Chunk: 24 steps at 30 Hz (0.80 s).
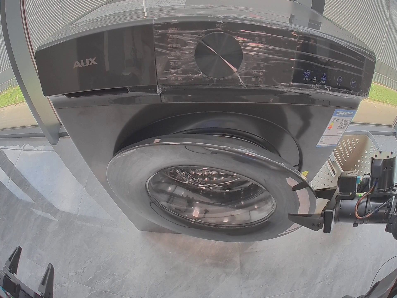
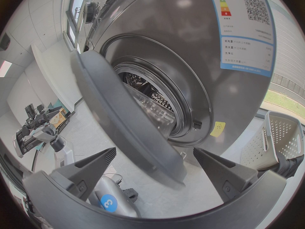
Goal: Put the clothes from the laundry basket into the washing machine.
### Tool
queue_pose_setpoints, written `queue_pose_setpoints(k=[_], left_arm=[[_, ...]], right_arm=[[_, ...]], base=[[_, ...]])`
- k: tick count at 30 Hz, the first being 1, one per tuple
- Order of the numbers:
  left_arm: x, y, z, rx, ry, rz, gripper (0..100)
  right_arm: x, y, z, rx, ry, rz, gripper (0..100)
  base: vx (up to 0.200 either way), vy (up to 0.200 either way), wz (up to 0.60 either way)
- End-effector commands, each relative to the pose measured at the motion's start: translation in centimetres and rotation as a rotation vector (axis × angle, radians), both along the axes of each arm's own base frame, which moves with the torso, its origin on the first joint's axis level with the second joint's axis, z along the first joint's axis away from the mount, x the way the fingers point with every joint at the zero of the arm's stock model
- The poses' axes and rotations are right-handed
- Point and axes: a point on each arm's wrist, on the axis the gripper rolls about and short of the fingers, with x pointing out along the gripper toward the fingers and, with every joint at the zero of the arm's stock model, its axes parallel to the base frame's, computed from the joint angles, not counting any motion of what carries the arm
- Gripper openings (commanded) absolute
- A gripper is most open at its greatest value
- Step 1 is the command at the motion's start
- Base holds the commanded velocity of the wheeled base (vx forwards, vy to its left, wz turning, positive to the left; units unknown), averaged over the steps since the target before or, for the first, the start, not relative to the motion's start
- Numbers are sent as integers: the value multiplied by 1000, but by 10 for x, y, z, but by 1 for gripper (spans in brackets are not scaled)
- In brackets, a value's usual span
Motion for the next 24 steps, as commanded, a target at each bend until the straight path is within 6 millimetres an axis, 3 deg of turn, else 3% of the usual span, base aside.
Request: queue_pose_setpoints(k=[1, 6, 12, 20, 24], left_arm=[[0, 0, -4, 0, -2, 0, 100], [0, 0, -4, 0, -2, 0, 100], [0, 0, -4, 2, -2, 0, 100], [0, 0, -4, 0, -1, 0, 100], [0, 0, -4, -1, -1, 0, 100]], right_arm=[[17, 7, -13, -14, 34, 9, 100], [8, 8, -18, -18, 52, 28, 100], [-15, 5, -17, -9, 39, 53, 100], [0, 10, -14, -8, 33, 39, 100], [6, 14, -19, -18, 55, 51, 100]], base=[[-200, 0, 0], [-40, 0, 0], [0, 0, 0], [0, 0, 0], [-200, 0, 0]])
